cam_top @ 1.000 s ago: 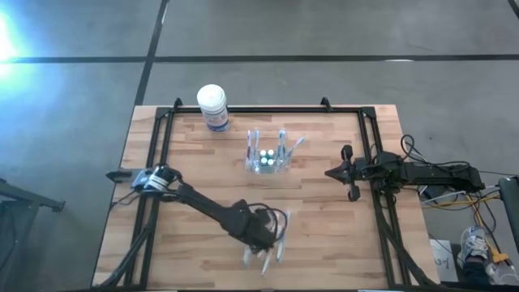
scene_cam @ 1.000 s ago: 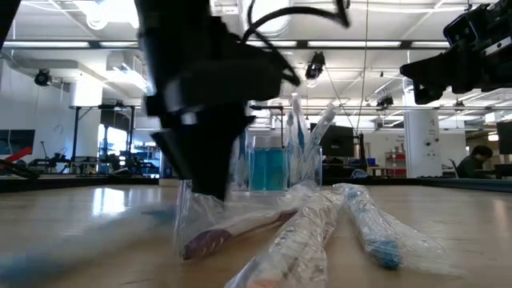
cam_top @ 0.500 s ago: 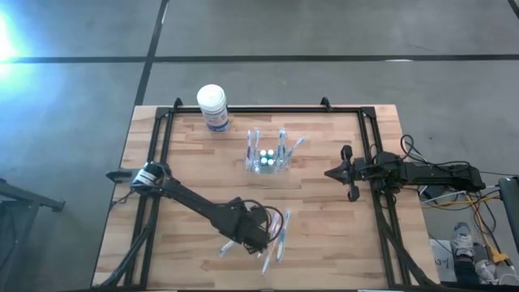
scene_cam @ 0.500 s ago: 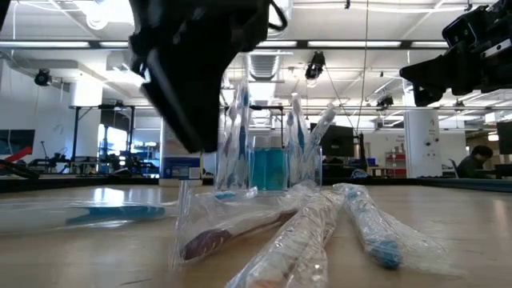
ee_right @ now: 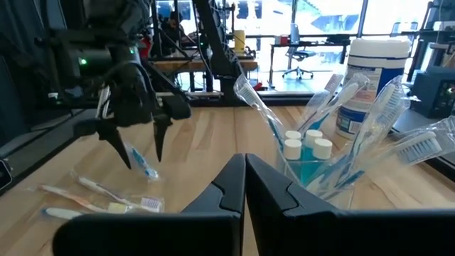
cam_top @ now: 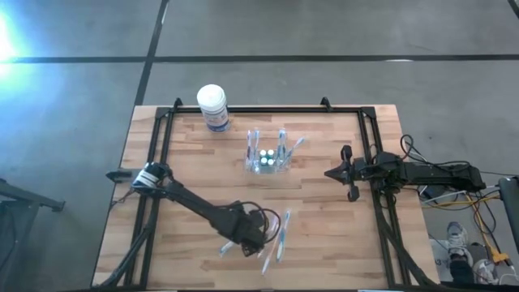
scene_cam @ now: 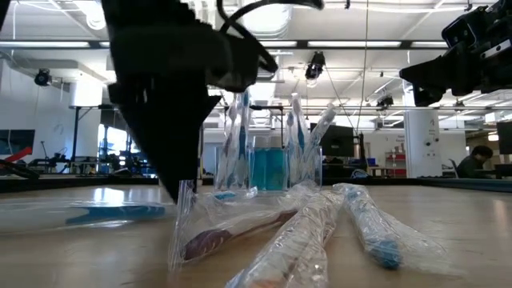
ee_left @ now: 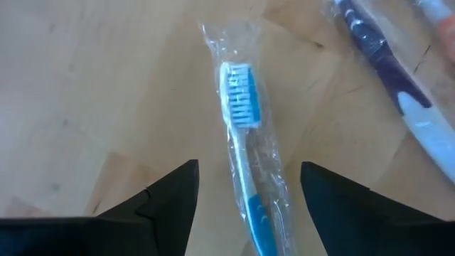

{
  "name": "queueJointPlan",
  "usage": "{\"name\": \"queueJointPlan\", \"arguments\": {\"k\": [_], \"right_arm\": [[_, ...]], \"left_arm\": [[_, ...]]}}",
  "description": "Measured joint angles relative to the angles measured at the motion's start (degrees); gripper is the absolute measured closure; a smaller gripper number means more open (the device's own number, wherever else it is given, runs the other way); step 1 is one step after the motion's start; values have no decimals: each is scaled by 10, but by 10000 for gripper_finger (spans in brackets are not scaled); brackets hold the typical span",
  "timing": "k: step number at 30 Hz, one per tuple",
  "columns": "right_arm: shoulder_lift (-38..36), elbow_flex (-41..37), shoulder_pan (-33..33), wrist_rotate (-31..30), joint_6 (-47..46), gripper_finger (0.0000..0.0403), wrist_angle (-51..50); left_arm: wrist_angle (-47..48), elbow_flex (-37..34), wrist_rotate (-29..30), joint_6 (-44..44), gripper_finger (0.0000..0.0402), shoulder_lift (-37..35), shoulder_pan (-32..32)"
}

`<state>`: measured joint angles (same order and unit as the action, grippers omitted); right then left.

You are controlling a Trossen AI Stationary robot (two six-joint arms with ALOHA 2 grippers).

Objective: Pick & Place toothbrushing station
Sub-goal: Put the blue toothbrush into the transparent bin organizer

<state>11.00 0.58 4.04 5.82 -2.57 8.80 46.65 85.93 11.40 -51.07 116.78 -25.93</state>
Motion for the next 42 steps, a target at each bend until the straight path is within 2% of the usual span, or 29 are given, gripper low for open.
{"name": "queueJointPlan", "arguments": {"k": [8, 14, 21, 29, 36, 42], "right_arm": [[0, 0, 0, -2, -1, 394, 0], [0, 0, 0, -15, -2, 394, 0], [1, 0, 0, -15, -2, 394, 0], [1, 0, 0, -15, -1, 394, 0], [1, 0, 0, -15, -1, 394, 0], [2, 0, 0, -14, 2, 394, 0]], "left_arm": [[-60, -62, -6, 0, 151, -5, 2], [-68, -73, -7, 0, 162, -4, 2], [-68, -70, -7, -1, 243, -3, 2], [-63, -50, -12, 20, 385, -2, 2], [-16, -4, -16, 61, 383, -16, 2], [-55, -3, 91, 154, 397, -98, -20]]}}
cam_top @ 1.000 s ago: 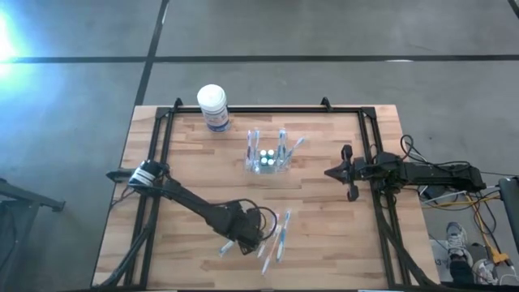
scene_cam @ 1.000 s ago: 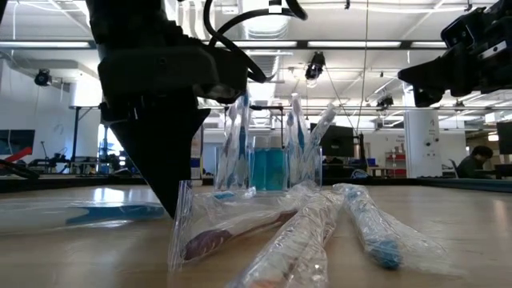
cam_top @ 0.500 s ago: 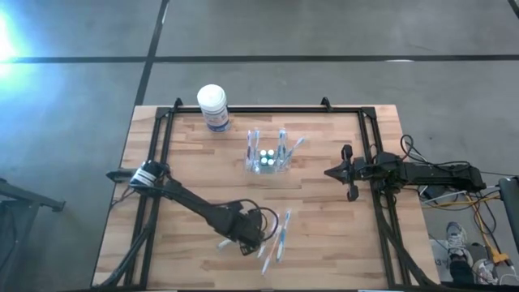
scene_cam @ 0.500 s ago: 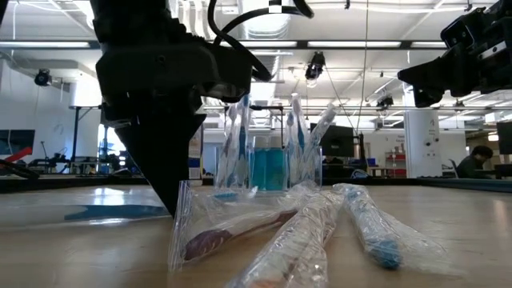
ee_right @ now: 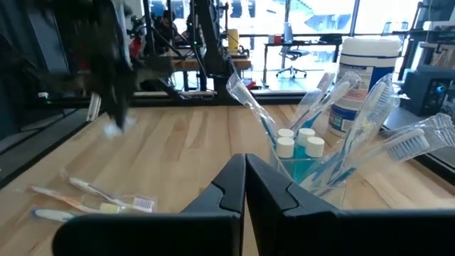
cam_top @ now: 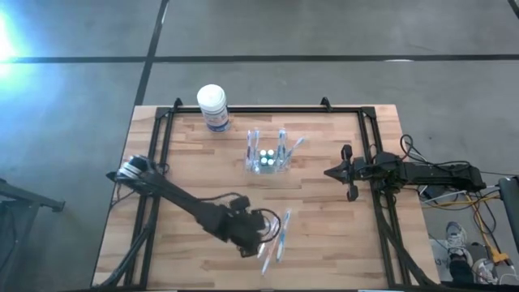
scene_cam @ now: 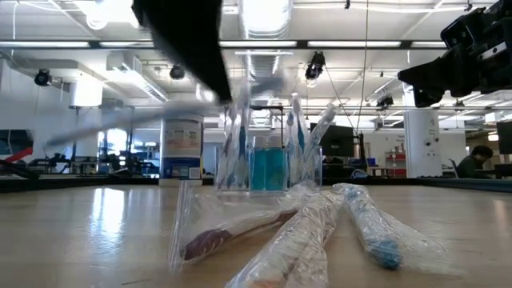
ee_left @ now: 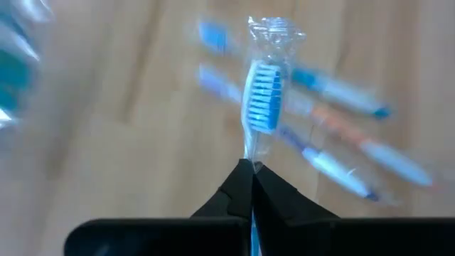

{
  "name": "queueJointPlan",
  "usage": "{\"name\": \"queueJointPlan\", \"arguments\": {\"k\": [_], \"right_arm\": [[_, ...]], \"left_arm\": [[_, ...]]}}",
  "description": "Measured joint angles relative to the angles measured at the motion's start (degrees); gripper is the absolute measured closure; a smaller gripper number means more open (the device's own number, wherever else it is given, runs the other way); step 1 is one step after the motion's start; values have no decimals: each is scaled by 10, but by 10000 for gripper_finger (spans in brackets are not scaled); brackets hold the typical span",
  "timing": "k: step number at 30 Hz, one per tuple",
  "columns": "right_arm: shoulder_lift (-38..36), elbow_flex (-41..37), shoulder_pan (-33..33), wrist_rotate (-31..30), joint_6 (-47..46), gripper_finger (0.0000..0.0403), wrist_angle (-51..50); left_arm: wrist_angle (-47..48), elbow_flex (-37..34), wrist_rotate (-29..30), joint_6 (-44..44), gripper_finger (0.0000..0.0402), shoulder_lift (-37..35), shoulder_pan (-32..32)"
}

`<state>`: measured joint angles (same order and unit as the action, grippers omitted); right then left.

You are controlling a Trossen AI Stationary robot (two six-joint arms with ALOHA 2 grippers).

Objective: Pick & Place toothbrushing station
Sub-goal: Put the blue toothbrush into the transparent bin organizer

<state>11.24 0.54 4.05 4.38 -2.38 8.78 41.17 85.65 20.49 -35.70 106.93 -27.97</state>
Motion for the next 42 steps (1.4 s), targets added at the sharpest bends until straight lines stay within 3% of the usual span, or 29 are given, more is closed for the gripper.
{"name": "queueJointPlan", "arguments": {"k": [5, 9, 15, 23, 28, 35, 42], "right_arm": [[2, 0, 0, 0, 0, 394, 0], [5, 0, 0, 0, 0, 394, 0], [5, 0, 0, 0, 0, 394, 0], [5, 0, 0, 0, 4, 394, 0], [5, 0, 0, 0, 5, 394, 5], [5, 0, 0, 1, 13, 394, 16], [5, 0, 0, 2, -4, 394, 12]], "left_arm": [[-19, -39, 102, 49, 399, -117, -33], [-49, -95, 144, 125, 398, -218, -64], [-171, -236, 145, 312, 399, -380, -100], [-464, -495, 105, 462, 400, -620, -83], [-607, -632, 101, 459, 400, -753, -54], [-617, -747, 106, 410, 401, -893, -35], [-625, -812, 106, 396, 401, -960, -35]]}}
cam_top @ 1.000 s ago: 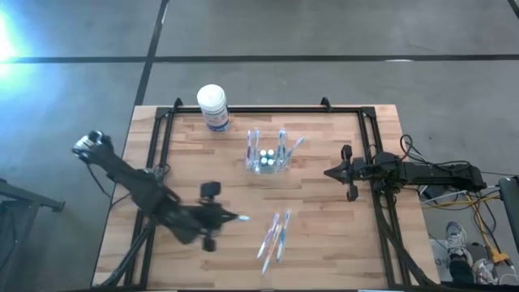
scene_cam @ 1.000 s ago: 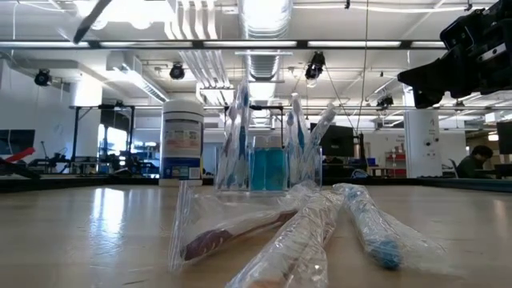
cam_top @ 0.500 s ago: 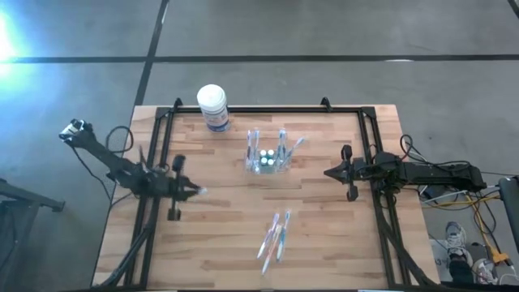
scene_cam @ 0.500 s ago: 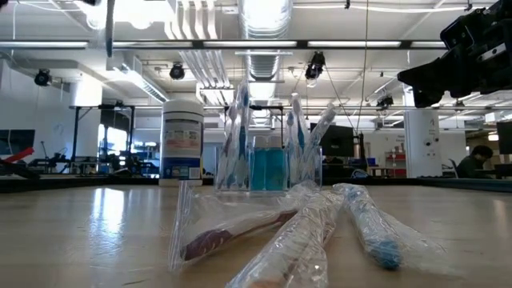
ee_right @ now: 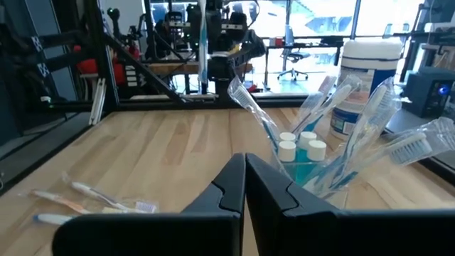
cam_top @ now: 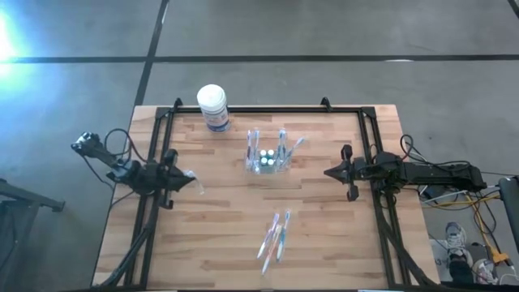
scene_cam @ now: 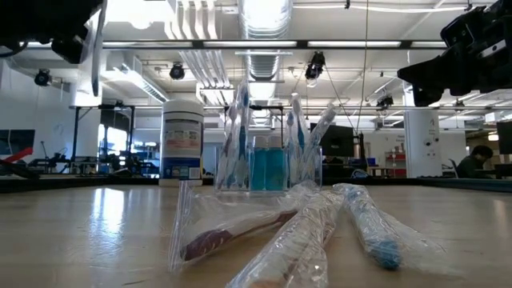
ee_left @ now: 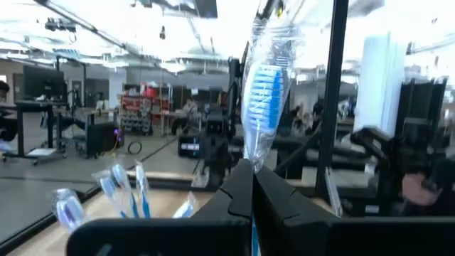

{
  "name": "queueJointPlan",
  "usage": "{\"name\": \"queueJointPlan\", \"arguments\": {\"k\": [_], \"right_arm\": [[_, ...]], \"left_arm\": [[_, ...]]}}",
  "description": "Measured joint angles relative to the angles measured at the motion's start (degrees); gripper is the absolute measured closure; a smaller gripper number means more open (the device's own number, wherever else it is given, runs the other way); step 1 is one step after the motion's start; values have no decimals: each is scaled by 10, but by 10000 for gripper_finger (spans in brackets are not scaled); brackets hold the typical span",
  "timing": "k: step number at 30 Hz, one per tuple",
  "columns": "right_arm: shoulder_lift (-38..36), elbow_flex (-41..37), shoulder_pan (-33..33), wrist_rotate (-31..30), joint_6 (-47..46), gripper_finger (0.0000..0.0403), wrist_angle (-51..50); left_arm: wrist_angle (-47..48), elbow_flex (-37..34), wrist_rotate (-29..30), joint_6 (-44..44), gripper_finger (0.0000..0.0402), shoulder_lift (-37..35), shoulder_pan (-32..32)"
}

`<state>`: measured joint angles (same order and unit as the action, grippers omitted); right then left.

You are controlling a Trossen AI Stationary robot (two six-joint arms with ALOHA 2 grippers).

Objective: Pick & Place toothbrushing station
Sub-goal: Put the blue toothbrush into the transparent bin organizer

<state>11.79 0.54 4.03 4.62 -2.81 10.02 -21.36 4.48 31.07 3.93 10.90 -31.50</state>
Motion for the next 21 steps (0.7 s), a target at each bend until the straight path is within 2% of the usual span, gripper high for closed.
{"name": "queueJointPlan", "arguments": {"k": [6, 21], "right_arm": [[0, 0, 0, 1, -21, 394, -1], [0, 0, 0, 0, -49, 394, 30]], "left_arm": [[-7, -28, 1, 7, 401, -21, 0], [10, -30, -15, 4, 401, -26, 0]]}}
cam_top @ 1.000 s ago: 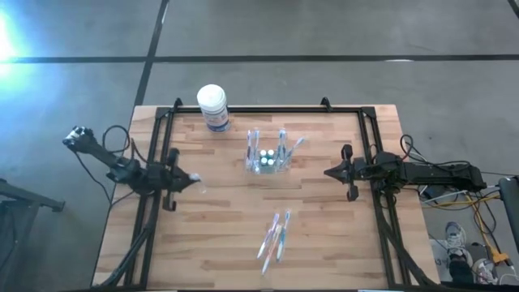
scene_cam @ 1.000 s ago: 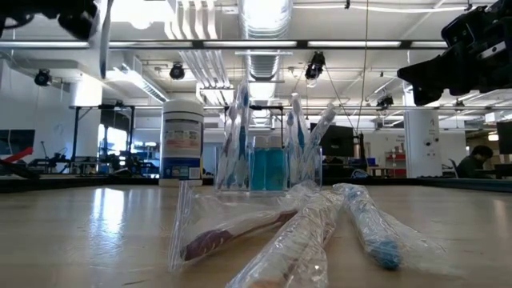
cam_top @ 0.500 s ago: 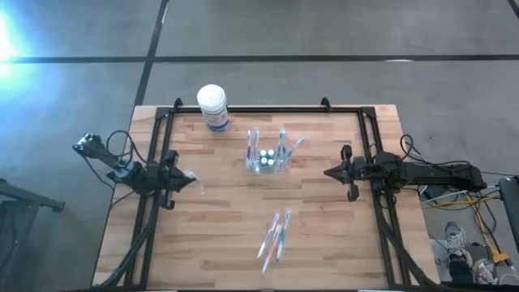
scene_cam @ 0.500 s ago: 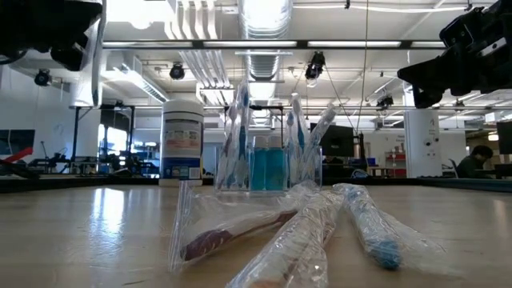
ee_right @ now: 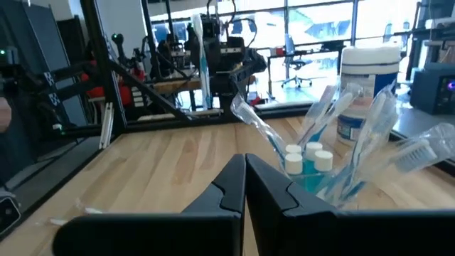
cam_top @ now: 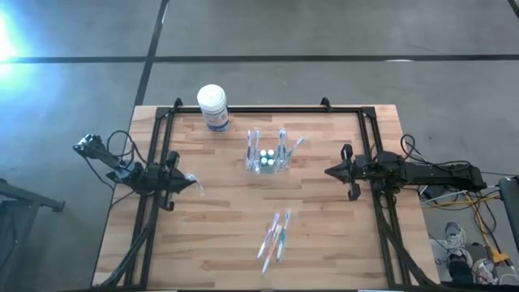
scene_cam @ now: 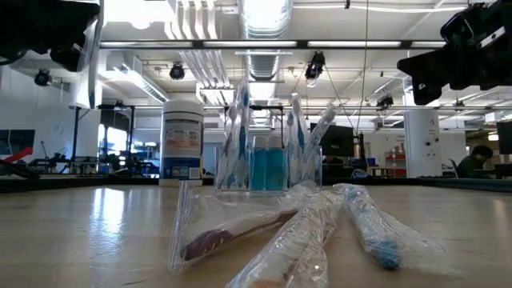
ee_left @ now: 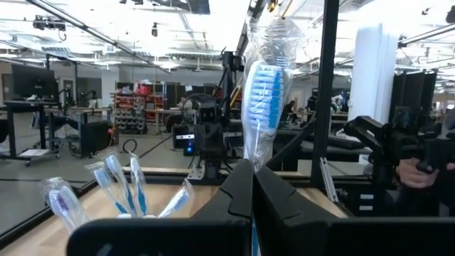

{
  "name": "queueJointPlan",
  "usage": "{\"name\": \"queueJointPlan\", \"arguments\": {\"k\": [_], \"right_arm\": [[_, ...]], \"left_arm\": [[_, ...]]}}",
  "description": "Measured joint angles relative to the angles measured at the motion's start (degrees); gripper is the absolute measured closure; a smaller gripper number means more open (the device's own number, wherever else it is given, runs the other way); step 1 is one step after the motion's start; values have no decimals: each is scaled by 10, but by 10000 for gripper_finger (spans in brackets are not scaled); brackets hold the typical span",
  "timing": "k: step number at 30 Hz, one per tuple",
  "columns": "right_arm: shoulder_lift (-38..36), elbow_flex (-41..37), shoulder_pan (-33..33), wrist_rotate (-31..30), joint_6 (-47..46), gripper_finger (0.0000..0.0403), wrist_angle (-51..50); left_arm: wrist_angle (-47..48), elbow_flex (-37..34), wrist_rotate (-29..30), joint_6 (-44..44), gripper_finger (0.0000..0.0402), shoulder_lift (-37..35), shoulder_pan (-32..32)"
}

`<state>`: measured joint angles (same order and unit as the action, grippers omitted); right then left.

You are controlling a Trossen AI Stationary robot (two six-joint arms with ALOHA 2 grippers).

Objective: Pick & Place toothbrushing station
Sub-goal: Put the blue toothbrush into the transparent bin organizer

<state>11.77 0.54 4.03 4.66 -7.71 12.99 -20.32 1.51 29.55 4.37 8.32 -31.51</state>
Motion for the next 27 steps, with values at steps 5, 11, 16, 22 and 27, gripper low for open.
{"name": "queueJointPlan", "arguments": {"k": [5, 11, 16, 22, 27], "right_arm": [[0, 0, 0, -1, 4, 394, 1], [0, 0, 0, -1, 2, 394, 1], [0, 0, 0, -1, 2, 394, 1], [0, 0, 0, -1, -7, 394, 1], [0, 0, 0, -1, -9, 394, 1]], "left_arm": [[1, -8, 0, 0, 401, 0, 0], [4, -10, 0, -16, 401, 0, 0], [4, -10, 0, -15, 401, 0, 0], [4, -10, 0, -15, 401, 0, 0], [3, -10, 0, -20, 401, 0, 0]]}}
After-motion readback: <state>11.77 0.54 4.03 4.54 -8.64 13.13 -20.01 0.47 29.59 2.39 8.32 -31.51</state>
